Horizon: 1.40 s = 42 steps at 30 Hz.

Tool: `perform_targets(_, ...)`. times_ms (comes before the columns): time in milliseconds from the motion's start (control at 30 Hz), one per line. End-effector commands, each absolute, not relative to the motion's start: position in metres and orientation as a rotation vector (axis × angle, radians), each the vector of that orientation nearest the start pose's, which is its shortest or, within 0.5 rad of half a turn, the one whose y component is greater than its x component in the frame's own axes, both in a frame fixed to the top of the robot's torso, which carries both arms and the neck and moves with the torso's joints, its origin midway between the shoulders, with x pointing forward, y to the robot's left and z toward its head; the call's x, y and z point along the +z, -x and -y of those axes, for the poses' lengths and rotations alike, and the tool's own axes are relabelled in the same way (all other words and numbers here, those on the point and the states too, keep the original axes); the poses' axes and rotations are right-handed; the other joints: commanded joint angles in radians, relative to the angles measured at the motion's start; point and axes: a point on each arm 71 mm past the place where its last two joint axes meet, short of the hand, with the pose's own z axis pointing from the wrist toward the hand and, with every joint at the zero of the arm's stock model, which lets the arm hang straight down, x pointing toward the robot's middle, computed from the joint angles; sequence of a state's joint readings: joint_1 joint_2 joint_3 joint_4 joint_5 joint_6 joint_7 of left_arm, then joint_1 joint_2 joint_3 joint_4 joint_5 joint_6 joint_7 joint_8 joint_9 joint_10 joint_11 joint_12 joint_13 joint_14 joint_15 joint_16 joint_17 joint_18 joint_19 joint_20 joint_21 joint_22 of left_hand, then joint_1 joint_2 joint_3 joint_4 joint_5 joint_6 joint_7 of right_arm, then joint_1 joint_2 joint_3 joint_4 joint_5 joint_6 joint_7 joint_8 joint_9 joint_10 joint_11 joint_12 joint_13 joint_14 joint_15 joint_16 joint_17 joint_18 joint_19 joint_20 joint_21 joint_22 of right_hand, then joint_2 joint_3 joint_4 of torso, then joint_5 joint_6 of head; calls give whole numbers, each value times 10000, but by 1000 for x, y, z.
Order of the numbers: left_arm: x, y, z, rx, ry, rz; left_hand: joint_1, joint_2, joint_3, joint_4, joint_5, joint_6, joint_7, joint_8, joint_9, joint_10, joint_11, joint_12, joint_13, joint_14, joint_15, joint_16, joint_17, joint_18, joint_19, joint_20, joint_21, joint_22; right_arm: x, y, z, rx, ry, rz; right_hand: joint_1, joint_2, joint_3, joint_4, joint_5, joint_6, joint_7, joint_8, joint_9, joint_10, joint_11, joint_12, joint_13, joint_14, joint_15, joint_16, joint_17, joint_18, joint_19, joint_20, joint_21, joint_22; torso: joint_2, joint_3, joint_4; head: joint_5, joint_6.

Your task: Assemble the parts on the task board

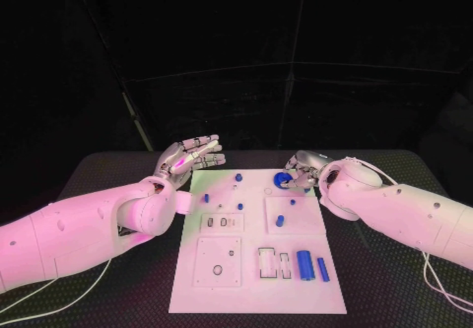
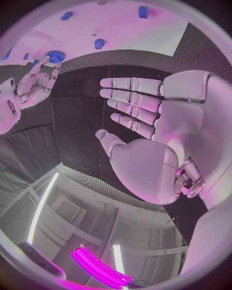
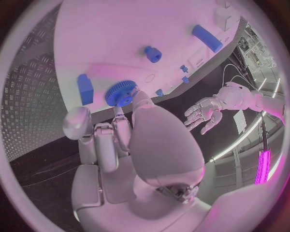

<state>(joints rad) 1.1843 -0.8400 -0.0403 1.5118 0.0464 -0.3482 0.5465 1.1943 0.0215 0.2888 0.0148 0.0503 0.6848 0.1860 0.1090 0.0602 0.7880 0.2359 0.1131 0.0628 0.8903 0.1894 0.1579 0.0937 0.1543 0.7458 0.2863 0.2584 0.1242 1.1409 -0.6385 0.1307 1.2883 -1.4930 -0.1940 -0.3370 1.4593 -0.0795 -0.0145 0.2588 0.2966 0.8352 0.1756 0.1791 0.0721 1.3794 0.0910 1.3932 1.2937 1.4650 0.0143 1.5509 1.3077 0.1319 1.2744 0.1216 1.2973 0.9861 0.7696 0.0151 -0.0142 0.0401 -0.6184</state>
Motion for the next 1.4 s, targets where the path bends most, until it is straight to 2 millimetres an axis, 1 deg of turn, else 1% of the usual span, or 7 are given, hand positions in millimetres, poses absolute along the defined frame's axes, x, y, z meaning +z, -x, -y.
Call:
perform_targets(33,-176,-490,-215,-16019,10959,-12528,78,-5,-11,-76,34,18,936,22,6,54,-10,11,7,86,-2,4,-12,195,75,0,64,-17,-183,-540,180,4217,-243,-17565,85,28,2,-70,-7,50,7,57,2,75,-21,47,13,946,-10,44,2120,-202,52,-26,72,14,-1,2,-5,-2,-9)
perform_targets(300,-176,-491,-215,-16032,10964,-12547,79,-5,-12,-77,34,-6,936,17,3,52,-10,9,6,86,-2,2,-13,195,76,0,64,-18,-182,-540,177,4283,-103,-17465,275,92,72,-247,-134,199,-21,139,12,210,-46,186,225,955,-27,57,2162,-205,52,-40,97,44,0,5,10,-20,-26)
perform_targets(367,-176,-491,-215,-16032,10964,-12549,79,-5,-12,-77,34,-6,936,17,3,52,-10,9,6,86,-2,2,-13,195,76,0,64,-18,-181,-540,176,4298,-76,-17313,610,288,332,-482,-707,463,-66,263,39,332,-91,304,405,964,-71,70,2202,-212,75,-73,133,97,2,4,12,-21,-28)
perform_targets(467,-176,-490,-215,-16032,10965,-12549,81,-4,-11,-80,34,-1,935,16,2,46,-9,5,4,88,-3,0,-14,196,80,0,65,-19,-179,-540,175,4355,-87,-17019,796,439,609,-667,-962,822,-131,412,63,500,-149,460,650,973,-111,83,2243,-229,121,-111,193,196,-3,3,7,-27,-49)
perform_targets(667,-176,-490,-214,-16035,10965,-12552,81,-4,-11,-80,34,-1,935,16,2,46,-9,5,4,88,-3,0,-14,196,80,0,65,-19,-174,-540,173,4627,-228,-16297,747,539,924,-808,-954,1500,-364,655,98,877,-343,796,1172,984,-270,98,2292,-264,237,-239,317,410,-8,2,-1,-23,-45)
perform_targets(900,-176,-490,-215,-16033,10971,-12561,85,-2,-9,-86,35,-27,934,8,-2,39,-9,-2,3,94,-4,-3,-17,197,87,0,66,-21,-167,-537,167,5049,-260,-15646,631,596,1108,-870,-935,1786,-481,702,81,1114,-448,1000,1502,1001,-377,121,2368,-307,359,-342,432,632,-7,5,12,-68,-5)
perform_targets(1400,-176,-490,-214,-16007,10967,-12538,91,0,-8,-94,34,-41,935,0,-5,26,-7,-11,0,100,-5,-6,-19,199,96,0,68,-24,-154,-511,102,5920,1903,-14988,408,581,1212,-856,-903,1802,-485,564,7,1139,-463,1007,1527,1009,-407,131,2403,-324,398,-391,469,696,4,5,27,-4,-10)
